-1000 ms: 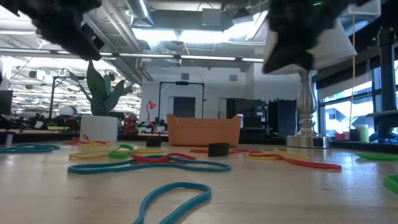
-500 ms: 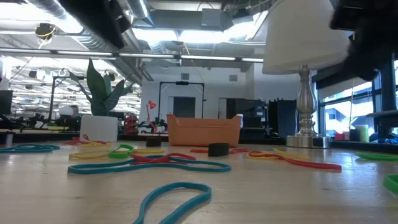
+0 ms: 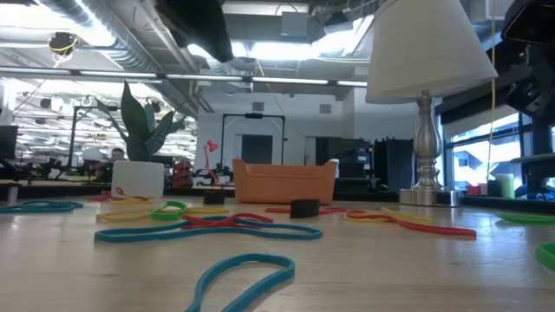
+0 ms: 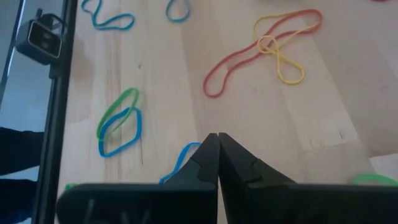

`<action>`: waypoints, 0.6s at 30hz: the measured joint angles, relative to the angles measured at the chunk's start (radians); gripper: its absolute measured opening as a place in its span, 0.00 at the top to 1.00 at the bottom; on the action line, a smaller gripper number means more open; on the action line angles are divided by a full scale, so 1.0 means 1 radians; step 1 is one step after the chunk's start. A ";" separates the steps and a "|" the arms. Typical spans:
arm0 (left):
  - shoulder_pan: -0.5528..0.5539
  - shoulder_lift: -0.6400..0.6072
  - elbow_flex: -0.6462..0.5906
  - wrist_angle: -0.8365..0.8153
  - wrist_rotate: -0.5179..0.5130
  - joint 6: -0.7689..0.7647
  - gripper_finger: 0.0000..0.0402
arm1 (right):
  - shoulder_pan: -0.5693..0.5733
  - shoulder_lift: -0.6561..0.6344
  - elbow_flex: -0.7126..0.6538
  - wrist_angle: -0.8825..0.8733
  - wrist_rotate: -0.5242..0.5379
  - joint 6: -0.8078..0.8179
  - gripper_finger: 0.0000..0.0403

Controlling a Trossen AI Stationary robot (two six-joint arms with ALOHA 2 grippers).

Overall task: Pick and place rubber bands into bin
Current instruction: Put the red rubber band into the bin

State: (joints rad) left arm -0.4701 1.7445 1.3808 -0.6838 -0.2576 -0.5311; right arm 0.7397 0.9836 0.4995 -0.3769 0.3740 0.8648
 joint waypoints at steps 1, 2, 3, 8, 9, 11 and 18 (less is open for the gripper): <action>-0.010 0.022 0.031 -0.035 0.007 -0.016 1.00 | 0.003 0.000 0.000 0.000 0.000 -0.007 0.99; -0.019 0.042 0.061 -0.078 0.021 -0.031 1.00 | 0.006 0.000 0.000 -0.001 0.000 -0.010 0.99; -0.030 0.060 0.087 -0.114 0.030 -0.047 1.00 | 0.008 0.000 0.000 -0.001 0.000 -0.013 0.99; -0.100 0.129 0.167 -0.212 0.108 -0.163 1.00 | 0.008 0.000 0.000 0.000 0.001 -0.050 0.99; -0.114 0.137 0.168 -0.212 0.128 -0.200 1.00 | 0.008 0.000 0.000 -0.001 0.000 -0.059 0.99; -0.149 0.152 0.168 -0.220 0.158 -0.276 1.00 | 0.008 0.000 0.000 -0.001 0.000 -0.063 0.99; -0.258 0.213 0.164 -0.221 0.181 -0.619 0.96 | 0.008 0.000 0.000 -0.001 0.001 -0.063 0.99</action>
State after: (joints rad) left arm -0.7283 1.9573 1.5447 -0.9048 -0.0770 -1.1503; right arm 0.7475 0.9836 0.4995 -0.3775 0.3748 0.8016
